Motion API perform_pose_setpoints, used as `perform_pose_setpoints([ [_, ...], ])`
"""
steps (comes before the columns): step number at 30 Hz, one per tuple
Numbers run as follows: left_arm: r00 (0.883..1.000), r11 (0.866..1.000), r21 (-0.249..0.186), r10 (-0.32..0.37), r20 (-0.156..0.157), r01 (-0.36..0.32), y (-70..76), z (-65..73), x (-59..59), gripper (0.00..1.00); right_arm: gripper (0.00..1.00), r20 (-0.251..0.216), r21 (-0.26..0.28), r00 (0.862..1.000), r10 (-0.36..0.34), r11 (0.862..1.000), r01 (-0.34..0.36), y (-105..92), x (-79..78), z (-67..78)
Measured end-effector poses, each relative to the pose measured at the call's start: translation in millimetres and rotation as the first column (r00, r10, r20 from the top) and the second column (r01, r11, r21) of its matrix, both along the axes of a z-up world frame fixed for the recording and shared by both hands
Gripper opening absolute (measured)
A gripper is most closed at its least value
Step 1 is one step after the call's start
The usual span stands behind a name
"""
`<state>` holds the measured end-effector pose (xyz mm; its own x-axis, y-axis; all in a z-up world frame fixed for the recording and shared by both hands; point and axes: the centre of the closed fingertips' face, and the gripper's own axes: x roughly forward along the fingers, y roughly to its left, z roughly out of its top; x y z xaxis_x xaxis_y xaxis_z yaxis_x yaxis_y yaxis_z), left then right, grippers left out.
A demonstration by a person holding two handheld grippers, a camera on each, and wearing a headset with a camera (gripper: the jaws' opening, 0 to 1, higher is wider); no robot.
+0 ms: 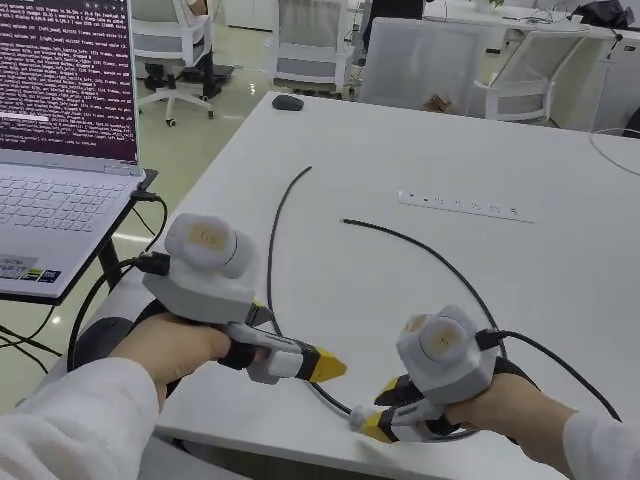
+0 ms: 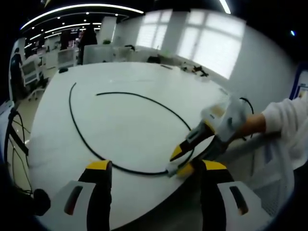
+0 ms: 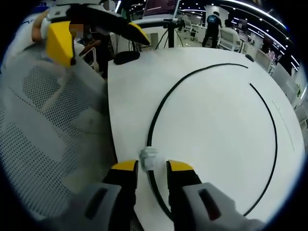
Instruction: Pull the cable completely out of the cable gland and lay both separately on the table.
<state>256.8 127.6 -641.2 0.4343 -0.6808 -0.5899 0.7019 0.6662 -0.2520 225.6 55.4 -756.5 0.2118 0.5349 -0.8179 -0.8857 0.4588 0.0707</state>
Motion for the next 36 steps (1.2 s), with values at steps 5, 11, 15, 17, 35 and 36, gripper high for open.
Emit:
perform_pose_setpoints([
  [5,1.000,1.000,-0.004,-0.003,0.002,0.003,-1.2,0.6,0.1,0.74,0.19,-0.006,0.005,1.000,-0.014,1.000,0.014,-1.6,2.0,-8.3],
  [11,1.000,1.000,-0.004,-0.006,0.002,0.006,-1.6,0.2,-0.1,0.74,0.13,0.020,0.014,1.000,0.021,1.000,-0.021,-1.1,1.7,-3.9],
  [15,1.000,1.000,-0.006,-0.006,0.008,0.006,-1.6,0.9,0.8,0.74,0.12,0.006,0.006,1.000,0.010,1.000,-0.010,-5.0,2.0,-3.4],
  [17,1.000,1.000,-0.007,-0.008,0.014,0.008,-2.0,1.7,1.1,0.73,0.12,0.007,0.001,1.000,0.019,1.000,-0.019,-7.4,1.0,-1.0],
  [35,0.940,0.963,0.035,-0.270,0.209,0.269,-42.1,21.0,-18.3,0.56,0.11,0.242,-0.038,0.930,0.278,0.960,-0.277,-4.2,-13.0,100.3],
  [36,0.931,0.958,0.039,-0.284,0.228,0.282,-44.9,23.4,-19.4,0.55,0.11,0.259,-0.030,0.922,0.288,0.957,-0.290,-2.6,-14.5,108.6],
])
